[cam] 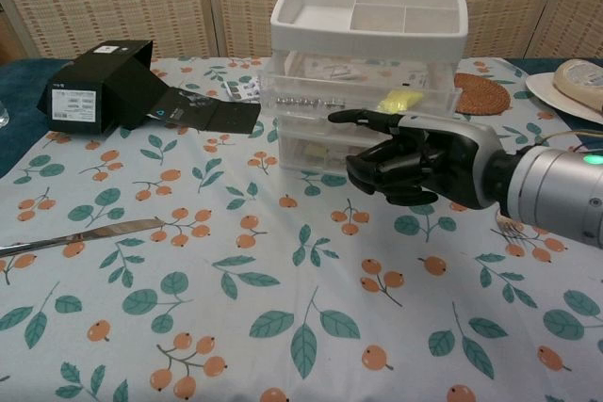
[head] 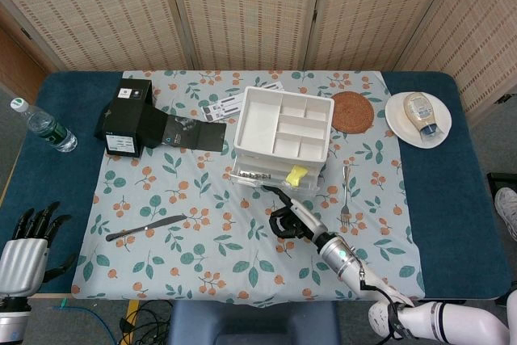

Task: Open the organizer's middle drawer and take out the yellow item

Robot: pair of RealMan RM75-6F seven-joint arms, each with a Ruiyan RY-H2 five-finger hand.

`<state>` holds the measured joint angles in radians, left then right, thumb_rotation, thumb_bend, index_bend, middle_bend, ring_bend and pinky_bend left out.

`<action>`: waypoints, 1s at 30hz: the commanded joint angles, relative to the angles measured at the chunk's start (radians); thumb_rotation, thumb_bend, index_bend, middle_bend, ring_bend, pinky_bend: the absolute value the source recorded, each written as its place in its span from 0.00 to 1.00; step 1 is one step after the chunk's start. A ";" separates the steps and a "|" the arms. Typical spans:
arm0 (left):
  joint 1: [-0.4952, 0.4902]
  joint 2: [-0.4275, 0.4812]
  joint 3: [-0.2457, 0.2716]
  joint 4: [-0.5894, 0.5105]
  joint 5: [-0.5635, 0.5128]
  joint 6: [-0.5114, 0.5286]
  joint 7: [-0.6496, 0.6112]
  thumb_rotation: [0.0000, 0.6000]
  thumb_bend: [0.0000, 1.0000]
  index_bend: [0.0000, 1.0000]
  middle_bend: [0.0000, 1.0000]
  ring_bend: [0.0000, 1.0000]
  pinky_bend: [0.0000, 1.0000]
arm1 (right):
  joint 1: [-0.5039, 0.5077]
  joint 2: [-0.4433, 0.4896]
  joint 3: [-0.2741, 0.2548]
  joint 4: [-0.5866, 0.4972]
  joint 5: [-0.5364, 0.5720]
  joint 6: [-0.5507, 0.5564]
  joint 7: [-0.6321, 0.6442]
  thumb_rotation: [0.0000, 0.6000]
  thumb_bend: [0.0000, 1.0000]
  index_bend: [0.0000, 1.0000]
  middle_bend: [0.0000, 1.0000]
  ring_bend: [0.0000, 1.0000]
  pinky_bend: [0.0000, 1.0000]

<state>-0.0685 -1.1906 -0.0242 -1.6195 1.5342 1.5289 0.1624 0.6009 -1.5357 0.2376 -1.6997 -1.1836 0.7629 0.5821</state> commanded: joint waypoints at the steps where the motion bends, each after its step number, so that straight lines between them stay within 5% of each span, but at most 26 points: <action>1: -0.001 0.000 -0.001 -0.001 0.001 -0.001 0.002 1.00 0.22 0.23 0.11 0.13 0.08 | -0.011 0.010 -0.010 -0.012 -0.013 0.009 0.007 1.00 0.58 0.01 0.74 0.95 1.00; 9: -0.005 0.000 -0.002 -0.004 0.001 -0.006 0.006 1.00 0.22 0.23 0.11 0.13 0.08 | -0.051 0.086 -0.068 -0.090 -0.072 0.025 -0.002 1.00 0.58 0.01 0.73 0.95 1.00; 19: -0.008 0.000 -0.001 -0.007 0.003 -0.010 0.011 1.00 0.22 0.23 0.11 0.13 0.08 | -0.087 0.348 -0.105 -0.328 -0.202 0.091 -0.110 1.00 0.58 0.01 0.73 0.95 1.00; 30: -0.012 -0.003 0.001 -0.006 0.001 -0.021 0.014 1.00 0.22 0.23 0.11 0.13 0.08 | -0.044 0.474 -0.063 -0.364 -0.033 0.087 -0.284 1.00 0.58 0.01 0.73 0.95 1.00</action>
<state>-0.0806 -1.1937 -0.0229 -1.6254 1.5358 1.5081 0.1765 0.5383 -1.0817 0.1654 -2.0652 -1.2659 0.8640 0.3372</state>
